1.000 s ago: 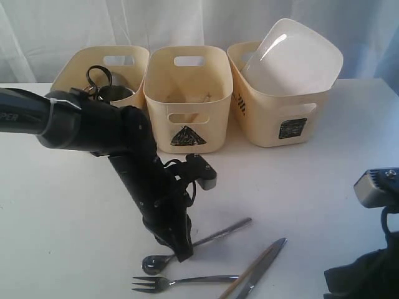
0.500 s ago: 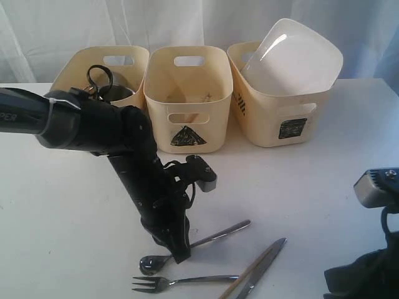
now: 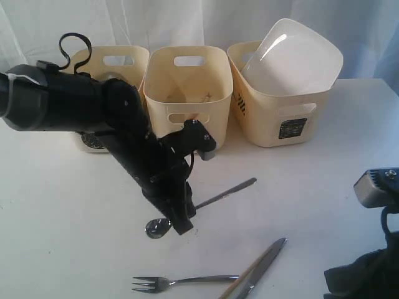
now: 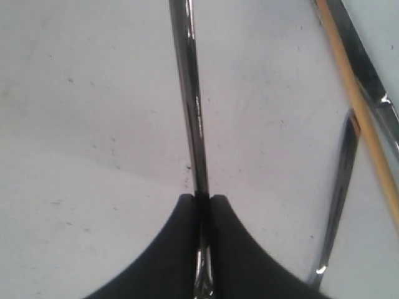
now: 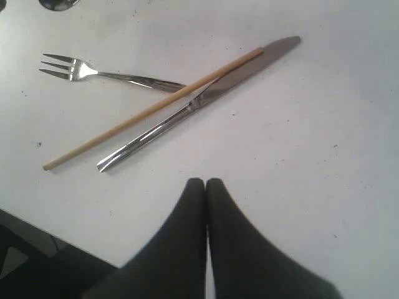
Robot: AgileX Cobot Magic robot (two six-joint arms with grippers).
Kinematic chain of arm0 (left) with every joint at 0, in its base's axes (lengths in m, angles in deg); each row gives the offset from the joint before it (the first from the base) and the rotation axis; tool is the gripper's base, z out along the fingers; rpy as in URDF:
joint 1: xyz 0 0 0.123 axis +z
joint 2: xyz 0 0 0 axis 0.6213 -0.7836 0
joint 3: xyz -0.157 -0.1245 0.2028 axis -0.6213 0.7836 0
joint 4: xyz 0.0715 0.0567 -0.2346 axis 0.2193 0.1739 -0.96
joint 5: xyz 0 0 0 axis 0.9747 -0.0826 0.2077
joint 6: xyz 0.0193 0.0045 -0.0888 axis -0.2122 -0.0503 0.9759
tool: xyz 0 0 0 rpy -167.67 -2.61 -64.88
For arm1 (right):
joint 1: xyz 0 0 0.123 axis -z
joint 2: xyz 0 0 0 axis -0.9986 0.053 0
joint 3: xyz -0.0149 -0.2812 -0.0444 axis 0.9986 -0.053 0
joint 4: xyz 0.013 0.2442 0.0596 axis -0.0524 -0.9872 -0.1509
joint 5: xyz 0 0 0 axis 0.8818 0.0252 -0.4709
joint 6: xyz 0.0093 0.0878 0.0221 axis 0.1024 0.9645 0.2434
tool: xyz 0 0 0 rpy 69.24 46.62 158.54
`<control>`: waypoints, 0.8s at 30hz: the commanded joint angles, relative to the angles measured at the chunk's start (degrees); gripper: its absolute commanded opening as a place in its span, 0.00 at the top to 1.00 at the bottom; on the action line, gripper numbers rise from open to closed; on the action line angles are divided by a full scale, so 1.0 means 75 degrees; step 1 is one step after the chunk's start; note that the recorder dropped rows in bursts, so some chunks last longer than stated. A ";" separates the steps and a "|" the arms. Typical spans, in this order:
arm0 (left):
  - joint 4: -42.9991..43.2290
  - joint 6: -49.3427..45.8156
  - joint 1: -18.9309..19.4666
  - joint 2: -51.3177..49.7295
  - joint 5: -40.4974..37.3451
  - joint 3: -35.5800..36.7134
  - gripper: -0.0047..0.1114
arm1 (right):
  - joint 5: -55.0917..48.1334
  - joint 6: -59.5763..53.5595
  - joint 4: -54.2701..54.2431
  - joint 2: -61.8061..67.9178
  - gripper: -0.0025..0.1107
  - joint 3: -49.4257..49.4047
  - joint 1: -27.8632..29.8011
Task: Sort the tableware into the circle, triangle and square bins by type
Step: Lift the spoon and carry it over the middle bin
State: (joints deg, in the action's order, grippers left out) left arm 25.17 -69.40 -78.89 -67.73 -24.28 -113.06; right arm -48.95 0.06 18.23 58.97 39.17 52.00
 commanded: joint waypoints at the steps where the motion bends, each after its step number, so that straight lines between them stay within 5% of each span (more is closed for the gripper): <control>1: 0.0124 0.0029 -0.0030 0.0547 0.0791 0.0057 0.96 | 0.0013 0.0019 0.0021 -0.0050 0.98 -0.0060 0.0020; 10: 0.0597 0.0029 -0.0003 0.1063 0.3756 0.0057 0.96 | 0.0013 0.0019 0.0021 -0.0050 0.98 -0.0060 0.0020; 24: 0.0762 0.0733 0.0820 0.0675 0.7912 0.0045 0.96 | 0.0108 0.0019 0.0021 -0.0050 0.98 -0.0060 0.0020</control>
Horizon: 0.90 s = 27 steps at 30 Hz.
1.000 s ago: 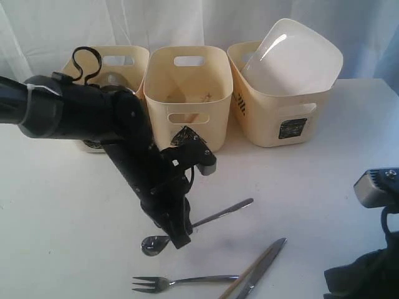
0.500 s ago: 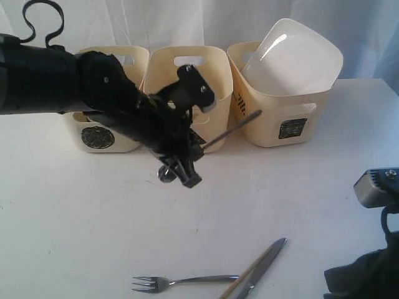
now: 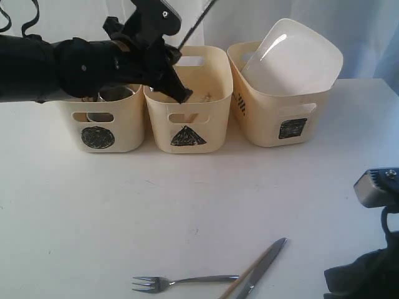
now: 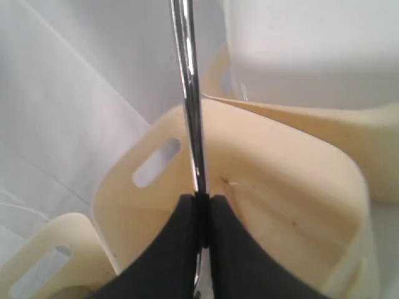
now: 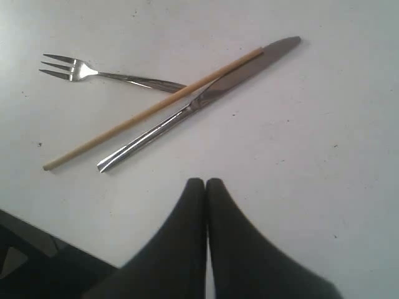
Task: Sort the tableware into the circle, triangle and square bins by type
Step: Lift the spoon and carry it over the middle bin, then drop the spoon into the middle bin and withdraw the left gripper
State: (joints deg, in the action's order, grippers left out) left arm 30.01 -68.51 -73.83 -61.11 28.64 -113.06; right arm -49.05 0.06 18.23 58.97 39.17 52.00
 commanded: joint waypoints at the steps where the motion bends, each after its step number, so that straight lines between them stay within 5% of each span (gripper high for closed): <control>1: 0.0243 0.0915 0.0159 -0.0298 0.0957 -0.0016 0.96 | 0.0136 0.0019 0.0021 -0.0050 0.98 -0.0060 0.0020; 6: 0.1275 0.1923 0.0212 -0.0898 0.1179 -0.0480 0.96 | 0.0153 0.0019 0.0021 -0.0050 0.98 -0.0060 0.0020; 22: 0.1272 0.2084 0.0244 -0.1966 0.1173 -0.1485 0.95 | -0.0172 0.0031 -0.0035 -0.0050 0.98 -0.0060 0.0020; 27: 0.1264 0.2305 0.0302 -0.1966 0.1107 -0.1485 0.75 | -0.0158 0.0031 -0.0036 -0.0050 0.98 -0.0060 0.0020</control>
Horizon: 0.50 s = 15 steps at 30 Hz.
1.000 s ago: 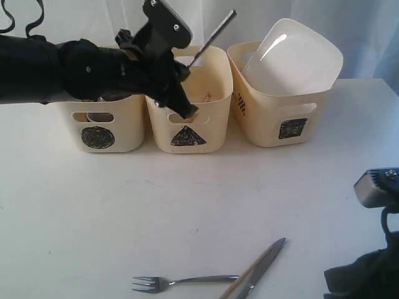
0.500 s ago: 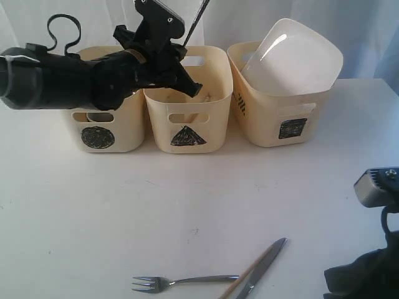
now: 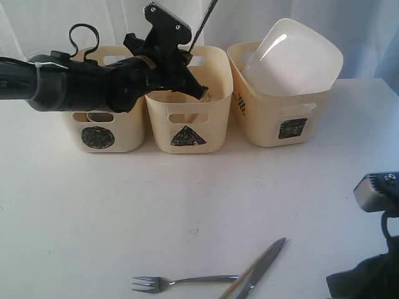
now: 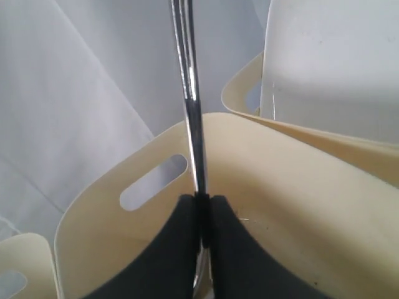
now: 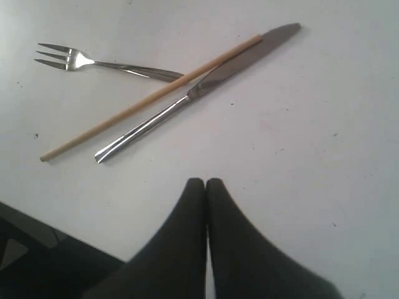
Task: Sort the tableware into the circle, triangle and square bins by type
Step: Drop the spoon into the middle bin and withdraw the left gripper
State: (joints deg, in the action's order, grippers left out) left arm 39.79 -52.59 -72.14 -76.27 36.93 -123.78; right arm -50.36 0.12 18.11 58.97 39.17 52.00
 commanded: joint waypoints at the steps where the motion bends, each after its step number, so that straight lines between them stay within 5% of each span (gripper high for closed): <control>1: -0.0039 0.0183 0.0076 0.0057 0.0002 -0.0057 0.71 | 0.0016 0.0023 -0.0021 -0.0050 0.98 -0.0060 0.0020; 4: -0.0039 0.0183 0.0076 0.0057 0.0017 -0.0057 0.60 | 0.0016 0.0023 -0.0021 -0.0050 0.98 -0.0060 0.0020; 9: -0.0039 0.0006 0.0076 0.0691 -0.0905 -0.0057 0.62 | 0.0016 0.0023 -0.0021 -0.0050 0.98 -0.0060 0.0020; 14: 0.0036 -0.0479 0.0076 0.2109 -0.5003 0.0095 0.96 | 0.0134 -0.0007 0.0013 -0.0050 0.98 -0.0060 0.0020; 15: 0.0036 -0.0480 0.0076 0.2362 -0.5611 0.0208 0.96 | 0.0169 -0.0084 0.0013 -0.0050 0.98 -0.0060 0.0020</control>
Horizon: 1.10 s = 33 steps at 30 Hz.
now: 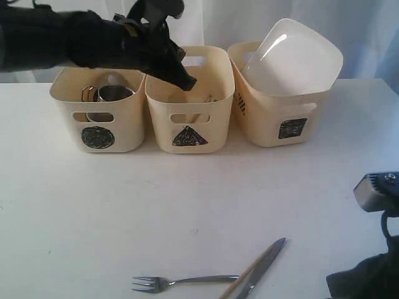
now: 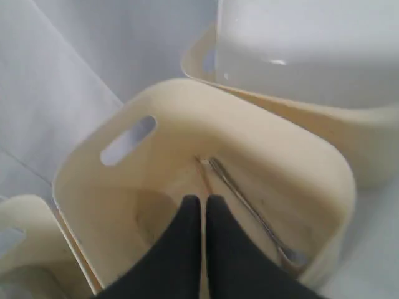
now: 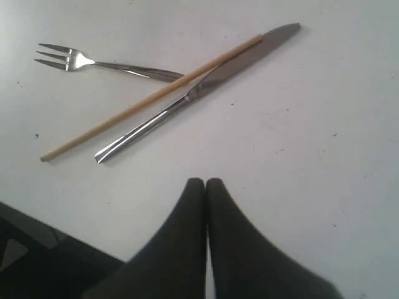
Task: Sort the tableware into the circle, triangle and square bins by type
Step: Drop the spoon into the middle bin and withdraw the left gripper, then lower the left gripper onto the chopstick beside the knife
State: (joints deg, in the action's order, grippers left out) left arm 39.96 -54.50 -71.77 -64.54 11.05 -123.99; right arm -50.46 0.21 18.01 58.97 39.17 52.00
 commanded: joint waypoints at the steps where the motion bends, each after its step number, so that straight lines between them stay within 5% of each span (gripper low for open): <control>1: -0.0014 -0.0226 0.0028 0.0963 -0.2578 0.0361 0.96 | 0.0205 -0.0096 0.0039 -0.0050 0.98 -0.0060 0.0020; 8: -0.0308 -0.1411 -0.0005 0.1660 -0.5589 0.1512 0.96 | 0.0265 -0.0096 0.0045 -0.0050 0.98 -0.0060 0.0020; 12: -0.2694 -0.4086 -0.0005 0.1666 -0.7013 0.2014 0.96 | 0.0281 -0.0096 0.0045 -0.0050 0.98 -0.0060 0.0020; 15: -0.3833 -0.4806 -0.0005 0.1666 -0.7100 0.2069 0.96 | 0.0268 -0.0096 0.0045 -0.0050 0.98 -0.0060 0.0020; 20: -0.5062 -0.4902 -0.0005 0.1649 -0.7526 0.2069 0.95 | 0.0289 -0.0096 0.0045 -0.0050 0.98 -0.0060 0.0020; 27: -0.5087 -0.3528 -0.0021 0.1026 -0.8286 0.2435 0.60 | 0.0289 -0.0096 0.0045 -0.0050 0.98 -0.0060 0.0020; 33: -0.5039 -0.2958 -0.0491 0.0516 -0.7745 0.2847 0.60 | 0.0285 -0.0110 0.0045 -0.0050 0.98 -0.0060 0.0020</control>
State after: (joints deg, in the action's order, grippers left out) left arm 2.94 -78.64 -73.28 -59.66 -47.57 -103.51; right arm -48.99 0.09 18.11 58.97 39.17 52.00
